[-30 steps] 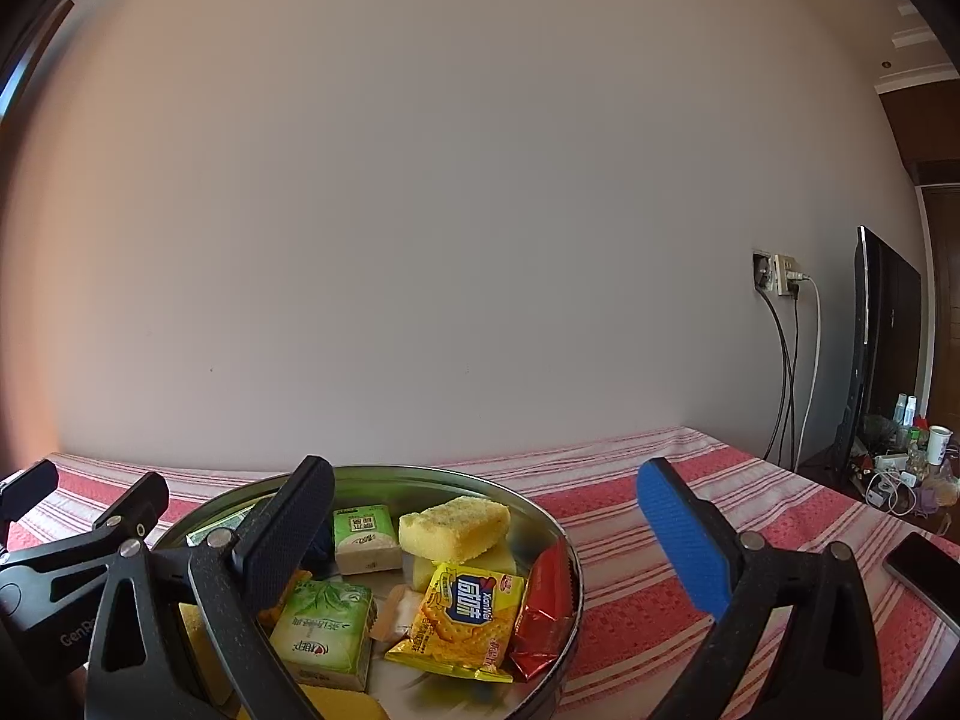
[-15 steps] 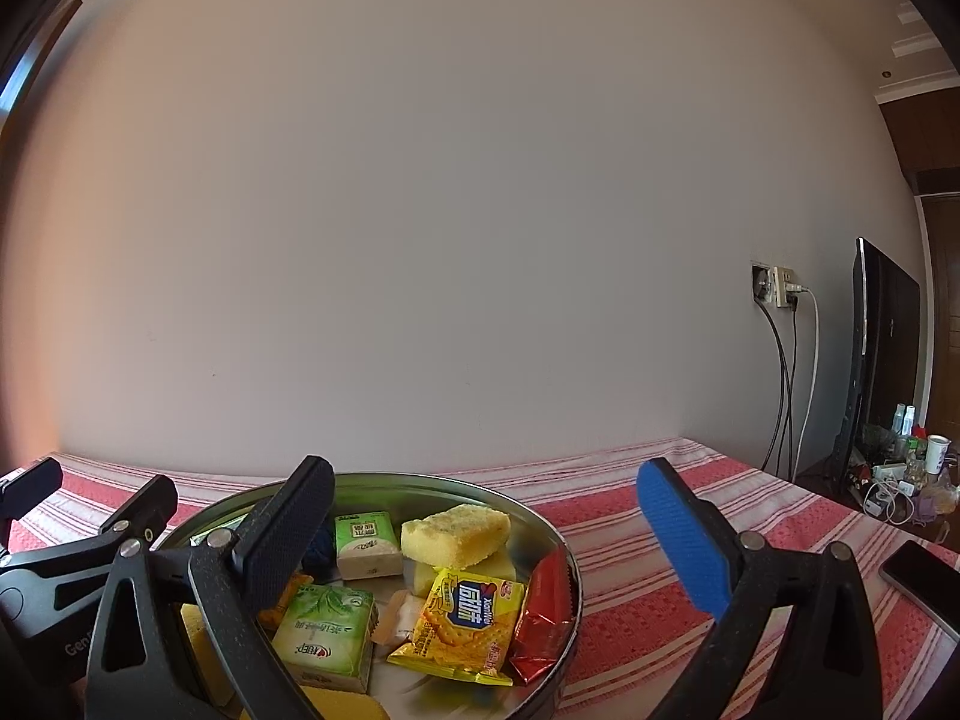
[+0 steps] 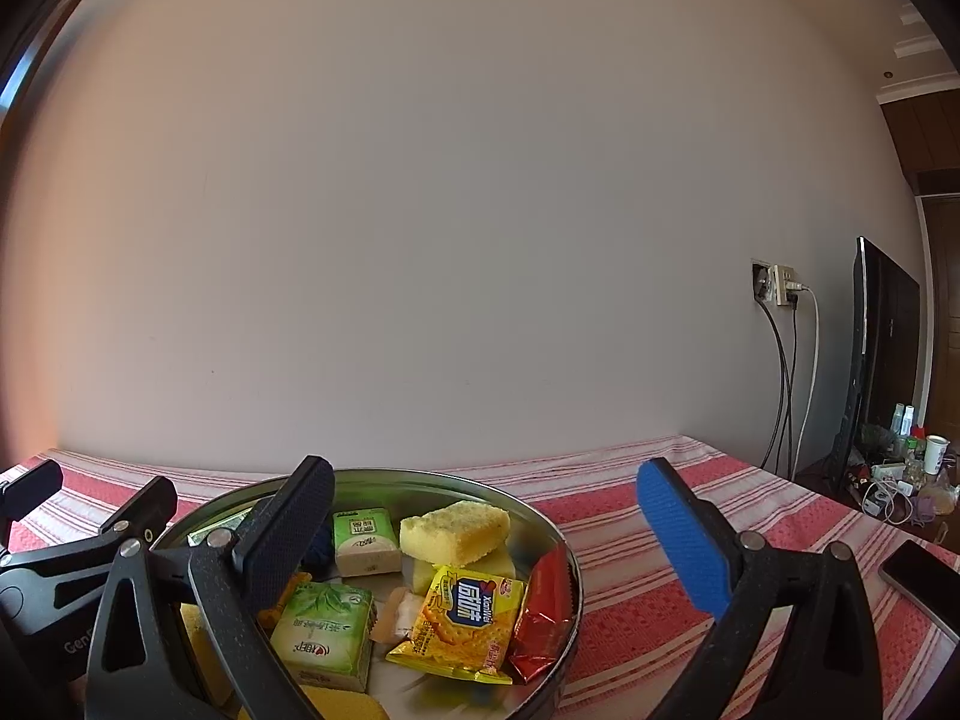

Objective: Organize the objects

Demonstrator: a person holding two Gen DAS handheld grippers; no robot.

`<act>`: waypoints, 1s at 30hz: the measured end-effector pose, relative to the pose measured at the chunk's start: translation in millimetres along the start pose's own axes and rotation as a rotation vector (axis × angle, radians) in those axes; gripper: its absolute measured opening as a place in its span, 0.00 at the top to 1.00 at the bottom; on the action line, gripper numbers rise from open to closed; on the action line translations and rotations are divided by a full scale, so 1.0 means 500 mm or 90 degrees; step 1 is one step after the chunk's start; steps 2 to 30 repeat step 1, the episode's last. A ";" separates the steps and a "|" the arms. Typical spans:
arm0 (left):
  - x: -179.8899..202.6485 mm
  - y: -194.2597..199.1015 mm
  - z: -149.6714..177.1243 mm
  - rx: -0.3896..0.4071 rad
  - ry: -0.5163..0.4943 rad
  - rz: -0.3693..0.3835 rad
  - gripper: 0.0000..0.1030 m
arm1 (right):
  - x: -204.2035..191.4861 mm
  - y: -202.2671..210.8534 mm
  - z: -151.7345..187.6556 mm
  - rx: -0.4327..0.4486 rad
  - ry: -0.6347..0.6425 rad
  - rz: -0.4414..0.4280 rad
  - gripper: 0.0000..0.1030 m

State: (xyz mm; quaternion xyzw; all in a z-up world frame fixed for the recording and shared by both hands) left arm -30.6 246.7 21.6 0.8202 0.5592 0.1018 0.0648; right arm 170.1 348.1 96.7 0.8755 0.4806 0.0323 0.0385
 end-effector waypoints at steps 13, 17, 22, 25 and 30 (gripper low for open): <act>0.000 0.000 0.000 0.000 0.000 0.000 0.00 | 0.001 -0.001 0.000 -0.001 0.000 0.000 0.01; 0.000 0.000 0.000 0.000 0.000 0.000 0.00 | 0.001 -0.001 0.000 -0.001 0.000 0.000 0.01; 0.000 0.000 0.000 0.000 0.000 0.000 0.00 | 0.001 -0.001 0.000 -0.001 0.000 0.000 0.01; 0.000 0.000 0.000 0.000 0.000 0.000 0.00 | 0.001 -0.001 0.000 -0.001 0.000 0.000 0.01; 0.000 0.000 0.000 0.000 0.000 0.000 0.00 | 0.001 -0.001 0.000 -0.001 0.000 0.000 0.01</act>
Point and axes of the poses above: each gripper's, at about its wrist camera, not at the fingertips, and y roughly against the way its jaws point, x to its right, z to its underside, the point moved 1 cm from there along -y, roughly the way its jaws point, and after that the axes turned 12 degrees about z, right-handed, at the moved point
